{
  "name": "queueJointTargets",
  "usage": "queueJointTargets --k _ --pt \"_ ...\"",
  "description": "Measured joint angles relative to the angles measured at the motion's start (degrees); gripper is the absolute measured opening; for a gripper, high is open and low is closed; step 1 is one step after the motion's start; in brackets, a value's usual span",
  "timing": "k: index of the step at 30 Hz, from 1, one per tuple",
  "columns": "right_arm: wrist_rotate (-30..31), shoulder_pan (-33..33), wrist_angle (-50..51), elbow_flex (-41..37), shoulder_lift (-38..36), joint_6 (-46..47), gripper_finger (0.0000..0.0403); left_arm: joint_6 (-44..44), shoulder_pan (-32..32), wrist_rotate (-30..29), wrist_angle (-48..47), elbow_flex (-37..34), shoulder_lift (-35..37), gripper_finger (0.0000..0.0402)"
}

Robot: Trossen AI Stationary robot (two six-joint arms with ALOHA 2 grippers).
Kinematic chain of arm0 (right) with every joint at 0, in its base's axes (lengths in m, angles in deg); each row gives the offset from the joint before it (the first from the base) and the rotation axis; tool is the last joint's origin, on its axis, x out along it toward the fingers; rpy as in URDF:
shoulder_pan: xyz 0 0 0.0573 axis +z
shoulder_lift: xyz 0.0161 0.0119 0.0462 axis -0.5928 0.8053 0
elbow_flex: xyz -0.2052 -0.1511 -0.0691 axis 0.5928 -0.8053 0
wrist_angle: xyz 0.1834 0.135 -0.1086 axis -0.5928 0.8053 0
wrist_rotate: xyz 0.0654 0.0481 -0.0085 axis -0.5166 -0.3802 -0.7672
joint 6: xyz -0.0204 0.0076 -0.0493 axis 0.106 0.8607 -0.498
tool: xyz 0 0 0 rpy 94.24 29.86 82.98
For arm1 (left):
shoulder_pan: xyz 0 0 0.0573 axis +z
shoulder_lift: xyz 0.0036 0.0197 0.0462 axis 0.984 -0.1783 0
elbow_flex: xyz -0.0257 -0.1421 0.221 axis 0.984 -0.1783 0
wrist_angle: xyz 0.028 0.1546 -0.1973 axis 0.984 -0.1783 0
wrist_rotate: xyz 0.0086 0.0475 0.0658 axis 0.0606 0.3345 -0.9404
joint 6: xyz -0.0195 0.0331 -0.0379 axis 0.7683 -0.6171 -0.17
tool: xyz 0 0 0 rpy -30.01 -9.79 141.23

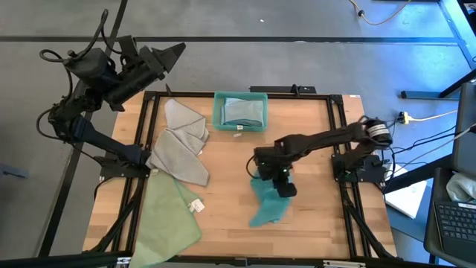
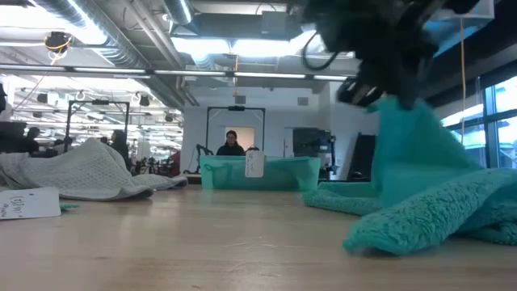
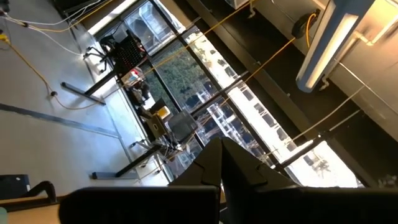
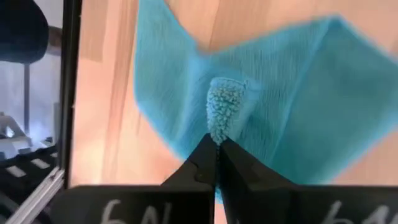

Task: Fold microfiber towels
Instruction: Prepare the blue towel

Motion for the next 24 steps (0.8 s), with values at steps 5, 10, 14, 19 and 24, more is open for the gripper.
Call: queueJointTargets --k 5,10,14,19,24 --pt "0.3 3.8 9.7 -3.7 -7.1 2.4 0.0010 0.0 0.0 1.1 -0.1 0.0 0.0 0.0000" --pt "2.8 8.3 11.8 -13.1 -13.0 7.3 0.0021 0.1 -0.5 1.2 -0.1 0.0 -0.4 0.0000" --pt "2.2 10.8 11.5 -21.2 -14.4 12.0 0.0051 0.5 -1.3 1.3 0.0 0.0 -1.0 0.0000" --pt "-2.9 12.7 7.8 -27.9 -14.6 14.8 0.0098 0.8 -2.4 1.3 0.2 0.0 -1.9 0.0000" --pt "-4.4 13.3 7.0 -28.6 -14.6 16.1 0.0125 0.9 -3.2 1.3 -0.2 0.0 -2.5 0.0000"
